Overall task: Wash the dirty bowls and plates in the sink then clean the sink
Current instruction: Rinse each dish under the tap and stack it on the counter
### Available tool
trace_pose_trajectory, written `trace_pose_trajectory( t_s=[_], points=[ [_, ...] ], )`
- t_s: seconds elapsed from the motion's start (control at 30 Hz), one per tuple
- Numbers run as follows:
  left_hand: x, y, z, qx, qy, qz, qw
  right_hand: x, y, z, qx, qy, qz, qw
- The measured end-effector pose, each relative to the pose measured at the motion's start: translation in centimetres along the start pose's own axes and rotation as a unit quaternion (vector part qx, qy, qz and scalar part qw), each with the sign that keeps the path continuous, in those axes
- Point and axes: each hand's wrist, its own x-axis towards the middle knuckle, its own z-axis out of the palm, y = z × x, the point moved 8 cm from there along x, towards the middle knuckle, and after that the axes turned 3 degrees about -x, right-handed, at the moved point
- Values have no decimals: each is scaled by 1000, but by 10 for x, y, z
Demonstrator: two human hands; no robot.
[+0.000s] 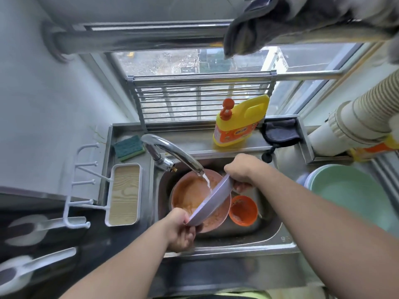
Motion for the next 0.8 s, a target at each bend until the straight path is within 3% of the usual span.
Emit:
trace_pose_trajectory(
  t_s=[0.1,0.23,0.37,0.53,0.67,0.8],
  points=[
    [-10,11,-3,-35,4,76,996,5,22,2,-23,-32,13,999],
    [-33,33,-12,-71,45,193,978,15,83,45,45,-42,57,996],
    [-73,51,-16,37,115,297,947,35,108,120,161,-62,51,984],
    [-114,49,-20,88,164,358,915,45,82,170,369,-97,28,924],
    [-115,42,-32,36,185,379,906,60,67,148,385,-31,-32,922],
    [-82,34,-33,-105,156,356,915,33,56,82,272,92,-101,953]
  ],
)
